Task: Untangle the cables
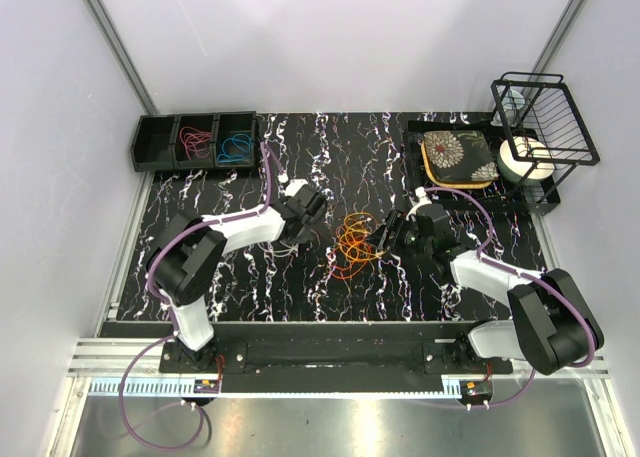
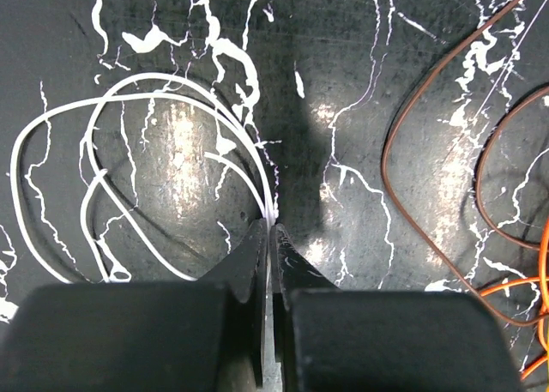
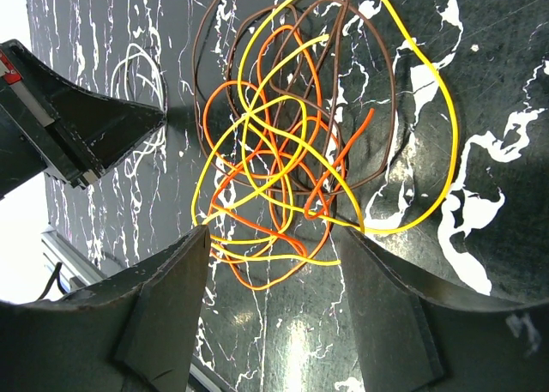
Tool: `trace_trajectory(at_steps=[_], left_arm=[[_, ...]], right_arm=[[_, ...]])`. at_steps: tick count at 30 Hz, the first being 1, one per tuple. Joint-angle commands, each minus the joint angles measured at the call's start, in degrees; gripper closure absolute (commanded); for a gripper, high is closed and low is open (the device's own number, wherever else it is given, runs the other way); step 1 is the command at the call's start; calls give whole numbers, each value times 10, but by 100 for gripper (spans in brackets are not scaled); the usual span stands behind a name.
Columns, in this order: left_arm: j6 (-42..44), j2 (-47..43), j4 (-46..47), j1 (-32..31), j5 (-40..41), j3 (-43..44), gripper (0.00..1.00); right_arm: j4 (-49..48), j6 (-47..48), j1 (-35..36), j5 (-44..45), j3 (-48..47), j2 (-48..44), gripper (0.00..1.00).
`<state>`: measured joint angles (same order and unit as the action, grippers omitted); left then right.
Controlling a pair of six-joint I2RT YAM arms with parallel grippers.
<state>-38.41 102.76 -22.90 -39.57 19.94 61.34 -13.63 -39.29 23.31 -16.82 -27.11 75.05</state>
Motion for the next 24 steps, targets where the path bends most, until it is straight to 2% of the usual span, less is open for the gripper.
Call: trace_trajectory(at_steps=[1,7,13,19,24], left_arm=[[18,-47,-42,1,-6,-4,100],[47,-152,-120,5,23,45,100],[62,-217,-170,39,19,79,100],[94,-249,-187,91,9,98,100],[112,-246,-194,158,-8,121,100]], right_arm=[[-3,7,2,-6,-22,0,32],[-6,6,3,-6,-18,-5,32],[-10,5,2,-4,-11,-15,32],[-14,5,2,-4,-5,-21,32],[-15,5,2,-4,-2,-26,32]])
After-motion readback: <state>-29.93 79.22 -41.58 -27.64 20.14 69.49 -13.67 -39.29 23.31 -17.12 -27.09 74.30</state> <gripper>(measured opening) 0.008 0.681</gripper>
